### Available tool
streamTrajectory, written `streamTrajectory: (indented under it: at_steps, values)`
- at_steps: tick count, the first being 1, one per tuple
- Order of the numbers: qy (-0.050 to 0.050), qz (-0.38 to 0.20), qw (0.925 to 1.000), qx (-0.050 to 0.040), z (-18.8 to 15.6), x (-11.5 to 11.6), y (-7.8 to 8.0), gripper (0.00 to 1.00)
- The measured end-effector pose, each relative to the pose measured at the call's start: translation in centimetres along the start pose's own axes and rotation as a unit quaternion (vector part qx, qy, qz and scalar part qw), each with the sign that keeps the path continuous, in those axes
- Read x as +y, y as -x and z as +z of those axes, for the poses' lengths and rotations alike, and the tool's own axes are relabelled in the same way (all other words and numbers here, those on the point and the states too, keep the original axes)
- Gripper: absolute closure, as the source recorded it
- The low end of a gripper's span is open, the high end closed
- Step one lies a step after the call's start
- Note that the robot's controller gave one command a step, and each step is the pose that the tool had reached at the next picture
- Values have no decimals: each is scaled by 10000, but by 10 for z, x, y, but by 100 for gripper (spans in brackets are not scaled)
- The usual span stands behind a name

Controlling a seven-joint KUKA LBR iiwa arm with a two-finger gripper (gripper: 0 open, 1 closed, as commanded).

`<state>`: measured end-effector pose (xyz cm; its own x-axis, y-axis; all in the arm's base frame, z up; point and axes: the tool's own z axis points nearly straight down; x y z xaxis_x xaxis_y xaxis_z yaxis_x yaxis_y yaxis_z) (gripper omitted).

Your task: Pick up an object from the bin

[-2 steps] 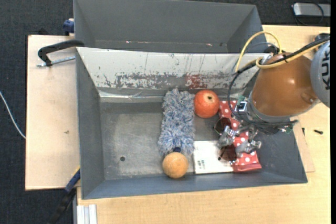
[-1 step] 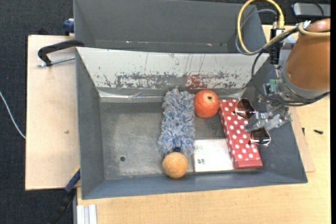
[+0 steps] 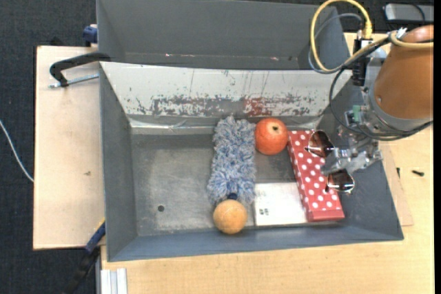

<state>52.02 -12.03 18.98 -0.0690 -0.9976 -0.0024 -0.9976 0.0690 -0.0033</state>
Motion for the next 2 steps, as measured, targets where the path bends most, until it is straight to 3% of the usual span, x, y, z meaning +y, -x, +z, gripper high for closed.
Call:
streamTrajectory:
  at_steps: [1, 2]
  values:
    - [-23, -279, 9996, 18, 30, -12, 4, 100]
    - [57, -1136, 9935, -17, 27, -29, 11, 100]
